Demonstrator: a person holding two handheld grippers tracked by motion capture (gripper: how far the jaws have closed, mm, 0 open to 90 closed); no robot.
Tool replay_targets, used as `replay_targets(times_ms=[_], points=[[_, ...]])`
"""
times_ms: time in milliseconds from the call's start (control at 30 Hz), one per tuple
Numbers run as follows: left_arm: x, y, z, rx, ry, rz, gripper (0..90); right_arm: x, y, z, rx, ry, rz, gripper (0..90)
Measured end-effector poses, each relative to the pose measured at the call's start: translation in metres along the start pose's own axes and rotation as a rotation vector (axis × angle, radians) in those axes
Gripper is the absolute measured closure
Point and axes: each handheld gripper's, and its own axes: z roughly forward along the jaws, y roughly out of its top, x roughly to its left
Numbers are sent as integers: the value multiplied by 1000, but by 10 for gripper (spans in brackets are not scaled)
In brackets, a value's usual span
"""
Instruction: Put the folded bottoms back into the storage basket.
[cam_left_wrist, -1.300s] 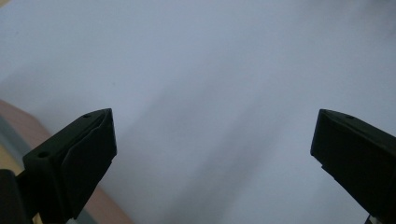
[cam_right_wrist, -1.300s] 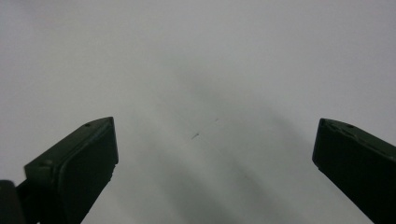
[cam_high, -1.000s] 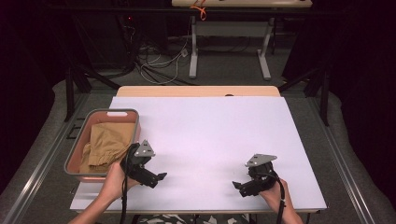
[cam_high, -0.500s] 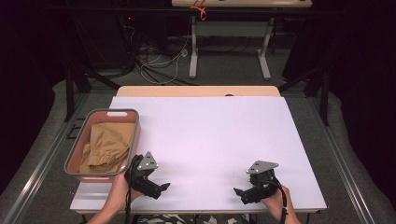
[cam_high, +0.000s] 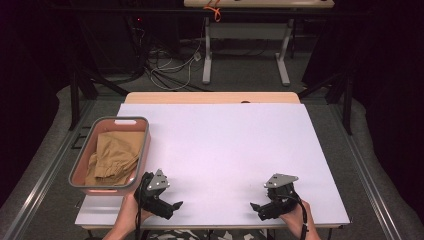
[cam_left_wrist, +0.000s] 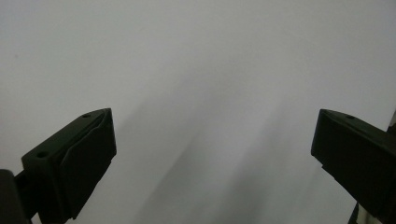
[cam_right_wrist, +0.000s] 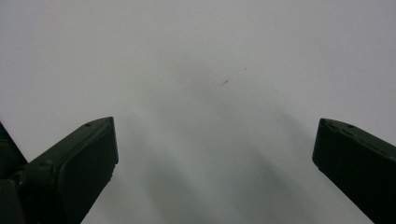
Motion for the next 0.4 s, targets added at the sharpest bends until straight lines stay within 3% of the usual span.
replay_targets(times_ms=[400], points=[[1, -3, 3, -11, -9, -3, 0, -1, 0, 0, 5, 5, -9, 0]])
